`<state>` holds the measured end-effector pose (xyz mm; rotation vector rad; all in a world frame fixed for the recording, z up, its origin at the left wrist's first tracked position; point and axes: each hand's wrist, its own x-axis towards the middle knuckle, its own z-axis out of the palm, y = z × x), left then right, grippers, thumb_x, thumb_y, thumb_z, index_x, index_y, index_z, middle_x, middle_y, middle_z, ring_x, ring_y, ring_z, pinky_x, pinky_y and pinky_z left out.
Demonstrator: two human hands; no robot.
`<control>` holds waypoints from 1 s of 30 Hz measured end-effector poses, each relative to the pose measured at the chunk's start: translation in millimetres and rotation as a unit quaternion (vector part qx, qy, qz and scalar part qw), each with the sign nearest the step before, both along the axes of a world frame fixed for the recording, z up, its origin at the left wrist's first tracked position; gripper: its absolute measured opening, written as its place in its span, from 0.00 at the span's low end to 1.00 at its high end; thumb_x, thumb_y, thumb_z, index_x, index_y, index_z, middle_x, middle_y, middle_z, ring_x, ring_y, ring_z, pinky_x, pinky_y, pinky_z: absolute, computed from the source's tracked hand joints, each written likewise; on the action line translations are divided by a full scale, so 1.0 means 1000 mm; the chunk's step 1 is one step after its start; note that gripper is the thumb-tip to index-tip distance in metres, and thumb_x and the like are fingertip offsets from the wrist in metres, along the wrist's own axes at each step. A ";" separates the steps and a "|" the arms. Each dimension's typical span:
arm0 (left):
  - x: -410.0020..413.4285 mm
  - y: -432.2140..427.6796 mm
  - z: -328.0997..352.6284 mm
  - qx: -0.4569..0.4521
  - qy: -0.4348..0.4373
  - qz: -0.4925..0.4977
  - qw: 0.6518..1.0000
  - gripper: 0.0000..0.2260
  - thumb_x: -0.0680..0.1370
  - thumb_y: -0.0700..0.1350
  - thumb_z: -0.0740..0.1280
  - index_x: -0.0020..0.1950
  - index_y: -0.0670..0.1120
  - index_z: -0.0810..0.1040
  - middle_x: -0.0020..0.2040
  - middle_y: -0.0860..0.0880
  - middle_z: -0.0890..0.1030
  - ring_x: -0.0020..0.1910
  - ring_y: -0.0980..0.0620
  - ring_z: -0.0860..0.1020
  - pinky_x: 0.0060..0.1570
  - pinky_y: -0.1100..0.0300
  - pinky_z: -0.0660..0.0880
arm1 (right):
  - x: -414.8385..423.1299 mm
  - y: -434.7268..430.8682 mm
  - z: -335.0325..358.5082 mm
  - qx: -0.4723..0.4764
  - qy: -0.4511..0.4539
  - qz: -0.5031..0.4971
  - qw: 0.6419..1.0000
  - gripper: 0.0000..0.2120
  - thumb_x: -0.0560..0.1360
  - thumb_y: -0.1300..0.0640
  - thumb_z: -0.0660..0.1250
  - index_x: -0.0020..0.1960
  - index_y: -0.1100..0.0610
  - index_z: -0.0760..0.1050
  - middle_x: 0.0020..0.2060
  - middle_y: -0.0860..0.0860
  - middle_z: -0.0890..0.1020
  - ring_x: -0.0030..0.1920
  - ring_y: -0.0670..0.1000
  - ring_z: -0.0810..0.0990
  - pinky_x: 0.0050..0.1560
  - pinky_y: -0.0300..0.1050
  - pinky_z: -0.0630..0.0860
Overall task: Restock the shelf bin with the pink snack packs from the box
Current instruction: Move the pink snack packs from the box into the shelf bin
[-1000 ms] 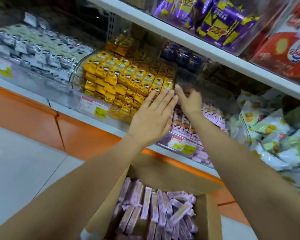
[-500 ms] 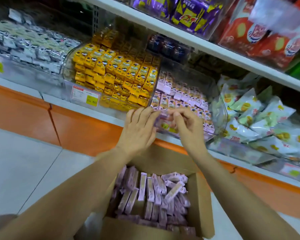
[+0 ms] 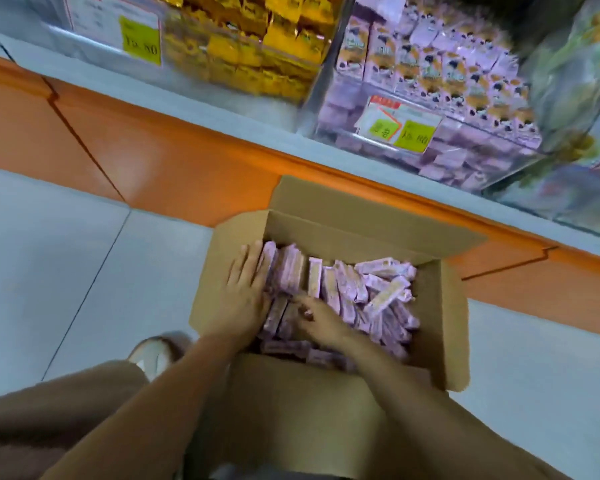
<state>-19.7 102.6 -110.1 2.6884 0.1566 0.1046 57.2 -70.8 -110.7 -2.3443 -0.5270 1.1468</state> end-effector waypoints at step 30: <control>0.006 -0.012 0.008 0.055 -0.038 0.016 0.998 0.20 0.70 0.40 0.62 0.62 0.40 0.77 0.70 0.35 0.69 0.69 0.35 0.66 0.65 0.42 0.66 | 0.003 -0.018 0.040 0.120 0.090 -0.201 0.968 0.11 0.69 0.48 0.63 0.47 0.41 0.63 0.52 0.46 0.67 0.41 0.48 0.70 0.45 0.44 0.68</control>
